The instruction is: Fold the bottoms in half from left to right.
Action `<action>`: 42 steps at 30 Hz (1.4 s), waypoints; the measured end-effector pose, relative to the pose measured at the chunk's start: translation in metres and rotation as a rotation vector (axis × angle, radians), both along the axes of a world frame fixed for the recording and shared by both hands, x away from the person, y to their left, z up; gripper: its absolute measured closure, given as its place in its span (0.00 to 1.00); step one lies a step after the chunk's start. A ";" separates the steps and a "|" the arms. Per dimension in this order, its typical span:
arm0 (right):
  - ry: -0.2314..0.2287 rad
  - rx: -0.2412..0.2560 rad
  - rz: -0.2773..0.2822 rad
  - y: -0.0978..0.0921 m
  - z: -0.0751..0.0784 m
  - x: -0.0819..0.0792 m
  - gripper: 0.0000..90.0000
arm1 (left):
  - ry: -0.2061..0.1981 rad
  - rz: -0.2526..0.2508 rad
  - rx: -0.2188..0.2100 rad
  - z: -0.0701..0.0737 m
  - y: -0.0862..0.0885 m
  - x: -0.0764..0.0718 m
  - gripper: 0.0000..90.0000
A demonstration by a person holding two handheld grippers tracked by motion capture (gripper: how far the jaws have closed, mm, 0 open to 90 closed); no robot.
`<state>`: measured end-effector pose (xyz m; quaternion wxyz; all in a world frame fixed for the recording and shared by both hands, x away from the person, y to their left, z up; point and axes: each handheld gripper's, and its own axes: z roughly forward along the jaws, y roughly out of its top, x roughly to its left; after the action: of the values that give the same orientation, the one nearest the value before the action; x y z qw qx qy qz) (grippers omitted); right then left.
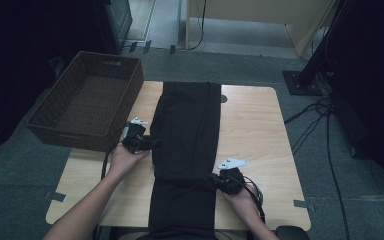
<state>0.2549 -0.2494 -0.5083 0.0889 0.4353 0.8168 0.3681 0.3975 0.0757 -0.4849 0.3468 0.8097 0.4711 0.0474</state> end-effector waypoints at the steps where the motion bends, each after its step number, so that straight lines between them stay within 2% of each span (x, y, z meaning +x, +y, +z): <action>1: -0.002 -0.001 0.002 0.000 0.000 0.000 0.98 | 0.001 0.007 0.004 -0.002 0.000 0.004 0.50; 6: 0.001 0.004 0.003 -0.001 0.000 0.001 0.98 | 0.012 0.035 0.003 -0.010 0.000 0.020 0.49; 8: 0.000 0.004 0.003 -0.001 0.000 0.001 0.98 | 0.004 0.032 0.024 -0.011 0.000 0.024 0.49; 13: 0.000 0.001 0.007 -0.001 -0.001 0.002 0.98 | 0.008 0.058 -0.005 -0.015 -0.002 0.034 0.50; 15: 0.001 0.003 0.007 -0.001 -0.001 0.002 0.98 | 0.013 0.053 -0.018 -0.016 -0.005 0.035 0.52; 18: -0.001 0.004 0.008 -0.001 -0.001 0.002 0.98 | 0.022 0.030 -0.029 -0.017 -0.012 0.036 0.63; 20: -0.004 0.002 0.010 -0.001 -0.001 0.002 0.98 | 0.050 0.016 -0.058 -0.018 -0.016 0.037 0.76; 23: -0.010 0.006 0.007 0.000 -0.001 0.002 0.97 | 0.048 -0.004 -0.039 -0.020 -0.020 0.034 0.95; 25: -0.011 0.009 0.007 -0.001 -0.001 0.003 0.96 | 0.056 -0.015 -0.045 -0.019 -0.021 0.033 1.00; 27: -0.021 0.011 0.001 -0.001 -0.001 0.003 0.92 | 0.057 -0.023 -0.047 -0.017 -0.019 0.032 1.00; 29: -0.037 0.012 -0.005 -0.003 0.001 0.004 0.81 | 0.053 -0.034 -0.042 -0.015 -0.018 0.030 1.00; 32: -0.082 0.024 -0.037 -0.008 0.004 0.007 0.68 | 0.044 -0.031 -0.059 -0.013 -0.017 0.027 1.00; 35: -0.110 0.031 -0.077 -0.015 0.009 0.014 0.63 | 0.044 -0.027 -0.070 -0.013 -0.013 0.025 1.00; 40: -0.109 0.040 -0.111 -0.021 0.009 0.033 0.61 | 0.047 -0.030 -0.072 -0.014 -0.011 0.024 1.00; 42: -0.124 0.030 -0.125 -0.022 0.007 0.041 0.60 | 0.044 -0.036 -0.070 -0.013 -0.011 0.023 1.00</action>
<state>0.2963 -0.2718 -0.5009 0.1554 0.4631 0.7754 0.4002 0.4209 0.0644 -0.4976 0.3650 0.8063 0.4654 0.0069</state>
